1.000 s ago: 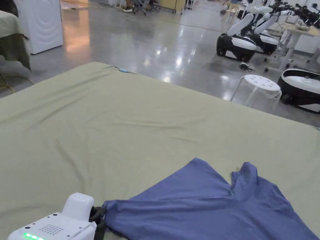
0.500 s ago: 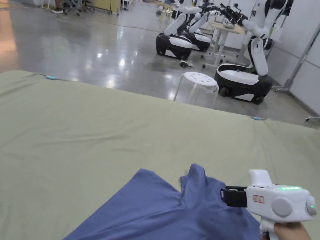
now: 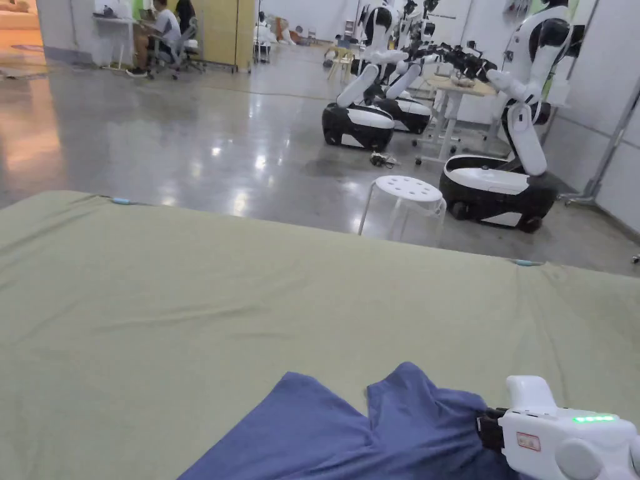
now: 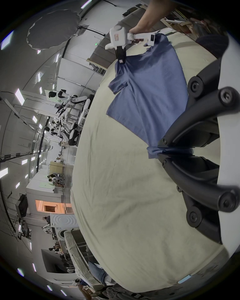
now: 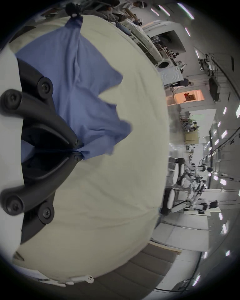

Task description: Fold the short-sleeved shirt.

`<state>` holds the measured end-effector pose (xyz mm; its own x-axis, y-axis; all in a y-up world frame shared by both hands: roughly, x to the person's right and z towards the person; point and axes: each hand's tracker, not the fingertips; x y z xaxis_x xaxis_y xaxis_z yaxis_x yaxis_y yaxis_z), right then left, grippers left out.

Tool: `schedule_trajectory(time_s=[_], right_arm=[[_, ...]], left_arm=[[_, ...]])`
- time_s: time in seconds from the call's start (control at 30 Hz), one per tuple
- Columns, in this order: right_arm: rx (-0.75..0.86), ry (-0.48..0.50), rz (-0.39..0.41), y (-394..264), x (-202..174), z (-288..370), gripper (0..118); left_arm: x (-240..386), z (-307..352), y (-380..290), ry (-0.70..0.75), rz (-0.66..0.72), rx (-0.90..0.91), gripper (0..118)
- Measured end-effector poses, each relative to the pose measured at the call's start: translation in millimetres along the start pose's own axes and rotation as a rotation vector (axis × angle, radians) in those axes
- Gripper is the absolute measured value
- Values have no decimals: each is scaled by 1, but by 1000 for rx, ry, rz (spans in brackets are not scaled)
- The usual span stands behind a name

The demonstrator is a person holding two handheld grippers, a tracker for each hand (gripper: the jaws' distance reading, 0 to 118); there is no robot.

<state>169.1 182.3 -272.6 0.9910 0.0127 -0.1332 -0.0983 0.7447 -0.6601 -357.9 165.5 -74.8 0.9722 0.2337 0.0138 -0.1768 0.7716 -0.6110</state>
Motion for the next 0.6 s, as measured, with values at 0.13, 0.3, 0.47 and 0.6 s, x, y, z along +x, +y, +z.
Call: schedule_trajectory(time_s=[0.13, 0.3, 0.47, 0.6], right_arm=[[85, 2, -15, 26, 3, 76, 3], [228, -8, -80, 88, 19, 161, 3], [396, -81, -72, 168, 37, 235, 3], [525, -102, -132, 223, 48, 286, 3]], left_arm=[[-1, 7, 33, -52, 8, 51, 8], [9, 11, 119, -93, 5, 156, 8], [34, 13, 229, -121, -73, 258, 8], [67, 29, 305, -121, -78, 362, 8]])
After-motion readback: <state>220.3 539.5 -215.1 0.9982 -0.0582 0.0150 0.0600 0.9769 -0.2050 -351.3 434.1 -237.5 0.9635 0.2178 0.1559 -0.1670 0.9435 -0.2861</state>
